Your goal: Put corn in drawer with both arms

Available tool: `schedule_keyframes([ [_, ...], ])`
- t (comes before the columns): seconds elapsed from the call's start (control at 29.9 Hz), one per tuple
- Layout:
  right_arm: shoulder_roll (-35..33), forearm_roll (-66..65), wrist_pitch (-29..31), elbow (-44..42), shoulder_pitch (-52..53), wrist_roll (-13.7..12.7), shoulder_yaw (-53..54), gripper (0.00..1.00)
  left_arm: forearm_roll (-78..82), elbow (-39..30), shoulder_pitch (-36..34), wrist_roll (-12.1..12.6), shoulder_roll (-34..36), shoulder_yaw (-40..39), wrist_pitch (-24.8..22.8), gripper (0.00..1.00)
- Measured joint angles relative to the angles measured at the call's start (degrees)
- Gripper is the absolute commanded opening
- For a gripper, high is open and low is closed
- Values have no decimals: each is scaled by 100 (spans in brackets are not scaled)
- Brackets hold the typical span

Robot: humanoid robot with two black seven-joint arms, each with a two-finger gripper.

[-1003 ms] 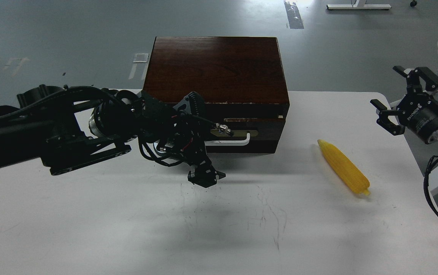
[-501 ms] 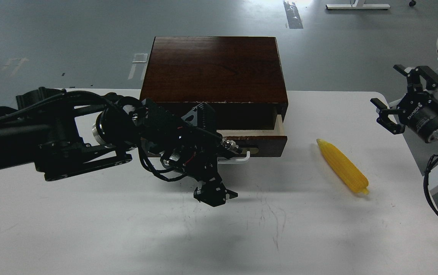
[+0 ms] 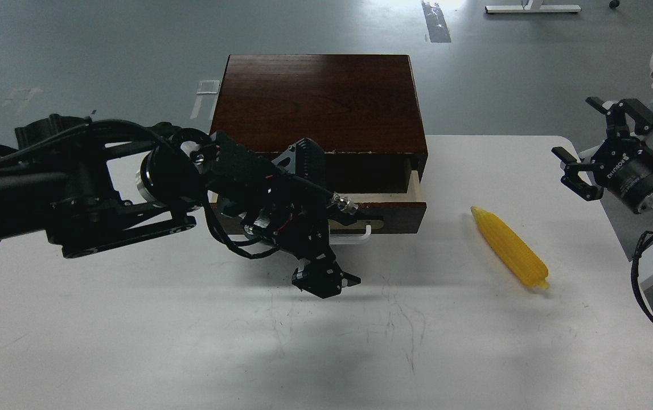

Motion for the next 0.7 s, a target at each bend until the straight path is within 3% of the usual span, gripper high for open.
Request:
schedule_keyframes([
  [0.33, -67, 0, 0, 9, -8, 0, -2, 100, -4178, -29, 163, 2, 1124, -760, 0, 99],
  [0.7, -106, -35, 0, 16, -18, 0, -61, 100, -8999, 409, 1661, 0, 2173, -837, 204, 99],
])
